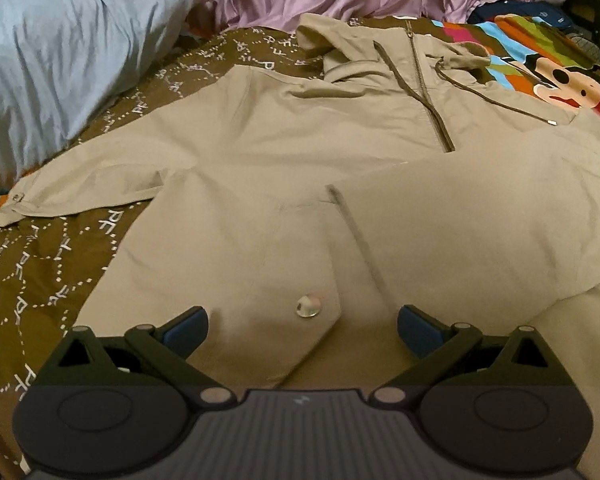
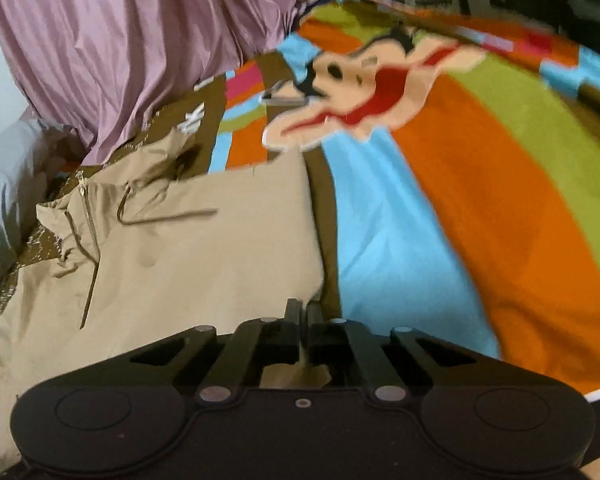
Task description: Fold large clothes
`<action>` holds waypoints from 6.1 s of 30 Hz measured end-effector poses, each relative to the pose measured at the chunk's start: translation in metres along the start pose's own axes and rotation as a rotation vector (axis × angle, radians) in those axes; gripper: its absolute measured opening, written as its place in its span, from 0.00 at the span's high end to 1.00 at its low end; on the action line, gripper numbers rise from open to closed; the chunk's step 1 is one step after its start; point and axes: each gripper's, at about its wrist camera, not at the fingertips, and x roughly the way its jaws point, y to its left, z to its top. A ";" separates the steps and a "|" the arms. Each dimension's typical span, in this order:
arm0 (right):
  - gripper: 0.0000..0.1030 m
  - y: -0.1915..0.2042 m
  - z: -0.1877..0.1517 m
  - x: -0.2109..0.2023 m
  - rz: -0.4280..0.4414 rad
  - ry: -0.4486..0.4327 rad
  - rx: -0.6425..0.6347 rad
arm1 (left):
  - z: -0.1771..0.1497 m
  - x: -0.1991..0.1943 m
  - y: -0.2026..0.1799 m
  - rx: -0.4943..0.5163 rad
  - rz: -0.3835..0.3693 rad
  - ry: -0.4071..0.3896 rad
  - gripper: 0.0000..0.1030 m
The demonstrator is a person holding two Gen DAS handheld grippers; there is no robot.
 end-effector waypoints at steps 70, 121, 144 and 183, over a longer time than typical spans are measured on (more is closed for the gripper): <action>0.01 0.265 -0.225 -0.082 0.022 -0.134 -0.593 | 0.052 0.146 0.544 -0.926 0.204 -0.144 0.77; 0.01 0.088 -0.169 -0.172 -0.021 -0.253 -0.193 | 0.047 0.000 0.015 -0.078 -0.708 -0.151 0.33; 0.72 0.178 -0.116 -0.026 0.114 -0.036 -0.104 | 0.099 0.108 0.250 -0.455 -0.187 -0.116 0.38; 0.99 0.182 -0.150 -0.012 0.085 -0.061 -0.177 | 0.176 0.204 0.211 -0.394 -0.031 -0.033 0.34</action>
